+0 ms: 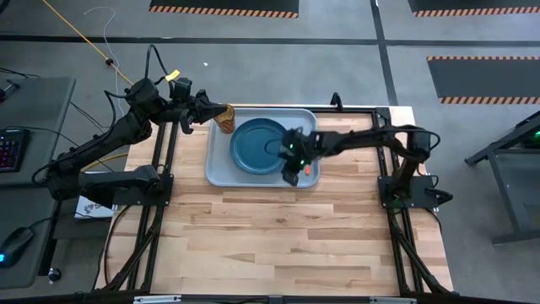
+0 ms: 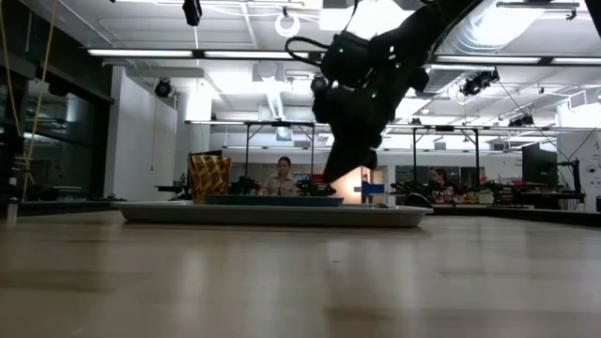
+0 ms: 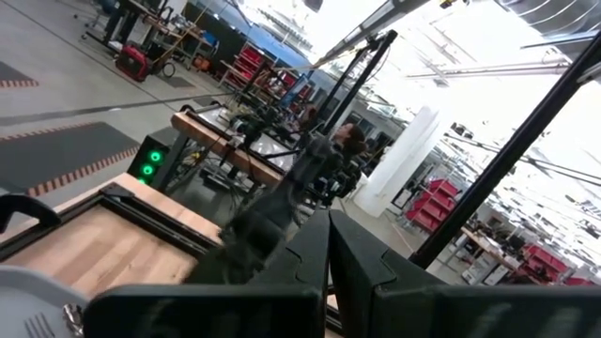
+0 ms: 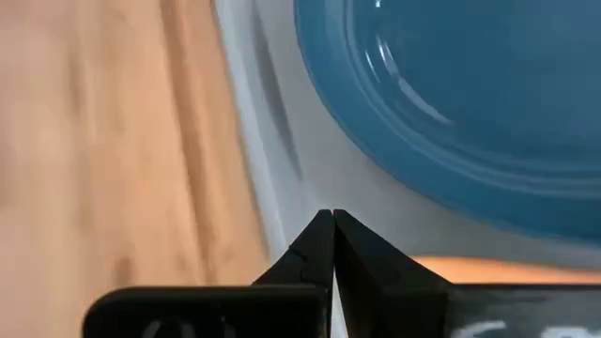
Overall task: Pick and place plate/cup/fork/spoon on tray
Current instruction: Put the fork between the plate and spoon on the tray, then return to Home Position
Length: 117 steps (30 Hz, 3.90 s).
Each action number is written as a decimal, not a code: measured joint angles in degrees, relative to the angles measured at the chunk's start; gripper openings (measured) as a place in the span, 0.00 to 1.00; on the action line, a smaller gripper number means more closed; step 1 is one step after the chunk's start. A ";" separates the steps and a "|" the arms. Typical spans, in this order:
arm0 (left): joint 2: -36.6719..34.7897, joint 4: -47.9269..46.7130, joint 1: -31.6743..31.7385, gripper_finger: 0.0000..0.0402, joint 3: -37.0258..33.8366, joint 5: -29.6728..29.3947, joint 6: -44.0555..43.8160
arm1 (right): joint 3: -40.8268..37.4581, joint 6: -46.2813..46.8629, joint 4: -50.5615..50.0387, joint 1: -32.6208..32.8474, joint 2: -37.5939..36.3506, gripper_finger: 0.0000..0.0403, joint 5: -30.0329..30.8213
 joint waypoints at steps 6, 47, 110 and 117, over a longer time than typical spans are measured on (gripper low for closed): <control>0.01 0.03 0.00 0.00 0.00 -0.36 -0.09 | -0.04 -0.02 0.19 2.93 1.61 0.00 11.42; -0.01 0.01 0.00 0.00 0.00 -0.45 -0.46 | 2.23 -7.74 -21.43 -1.12 -12.02 0.00 9.45; -26.36 -5.92 -33.75 0.00 -22.80 -40.76 13.42 | -27.02 18.22 30.19 -2.33 -54.52 0.00 1.75; -33.53 12.40 -37.32 0.00 -38.46 -42.74 11.98 | -27.02 18.26 30.19 -2.32 -54.52 0.00 2.35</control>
